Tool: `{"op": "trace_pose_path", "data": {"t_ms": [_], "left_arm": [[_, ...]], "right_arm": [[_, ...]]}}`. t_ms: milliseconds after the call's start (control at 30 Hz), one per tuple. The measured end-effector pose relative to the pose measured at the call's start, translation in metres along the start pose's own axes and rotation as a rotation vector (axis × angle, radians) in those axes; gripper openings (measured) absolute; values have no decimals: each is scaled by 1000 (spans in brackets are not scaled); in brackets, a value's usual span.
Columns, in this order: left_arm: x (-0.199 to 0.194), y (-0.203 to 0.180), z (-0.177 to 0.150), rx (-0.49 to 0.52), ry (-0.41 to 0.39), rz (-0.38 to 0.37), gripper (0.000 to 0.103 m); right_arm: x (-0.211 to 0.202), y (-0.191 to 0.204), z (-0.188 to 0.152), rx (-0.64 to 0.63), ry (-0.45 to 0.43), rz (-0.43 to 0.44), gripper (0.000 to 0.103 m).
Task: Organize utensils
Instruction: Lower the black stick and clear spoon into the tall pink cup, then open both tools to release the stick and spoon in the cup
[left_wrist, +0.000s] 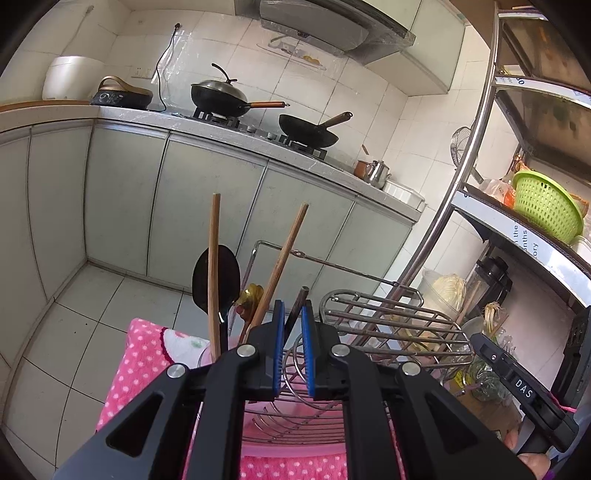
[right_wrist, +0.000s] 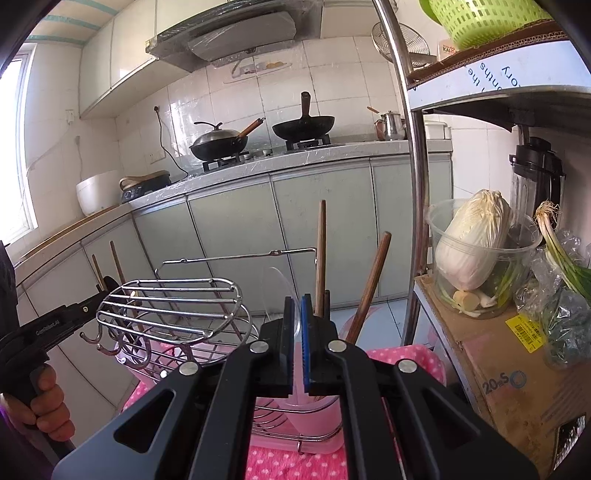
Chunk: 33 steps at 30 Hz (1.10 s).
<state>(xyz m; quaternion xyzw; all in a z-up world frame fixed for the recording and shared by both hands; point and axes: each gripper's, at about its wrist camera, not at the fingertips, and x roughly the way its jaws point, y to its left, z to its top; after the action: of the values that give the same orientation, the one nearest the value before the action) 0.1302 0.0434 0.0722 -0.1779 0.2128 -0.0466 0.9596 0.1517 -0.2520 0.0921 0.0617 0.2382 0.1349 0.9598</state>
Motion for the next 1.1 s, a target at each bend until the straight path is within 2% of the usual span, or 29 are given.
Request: {"op": "trace_pose_path", "data": {"t_ms": [133, 533, 700, 833, 1100], "left_arm": [[6, 1, -3, -5, 22, 10, 8], [8, 1, 4, -10, 8, 43, 8], [3, -8, 9, 57, -17, 82, 6], [10, -16, 4, 102, 1, 124, 6], [13, -15, 9, 88, 13, 143, 6]], "right_arm": [[5, -1, -3, 3, 14, -5, 3], [19, -1, -12, 3, 49, -20, 3], [18, -1, -12, 1, 48, -21, 3], [22, -1, -14, 1, 61, -26, 3], [20, -3, -14, 8, 61, -34, 3]]}}
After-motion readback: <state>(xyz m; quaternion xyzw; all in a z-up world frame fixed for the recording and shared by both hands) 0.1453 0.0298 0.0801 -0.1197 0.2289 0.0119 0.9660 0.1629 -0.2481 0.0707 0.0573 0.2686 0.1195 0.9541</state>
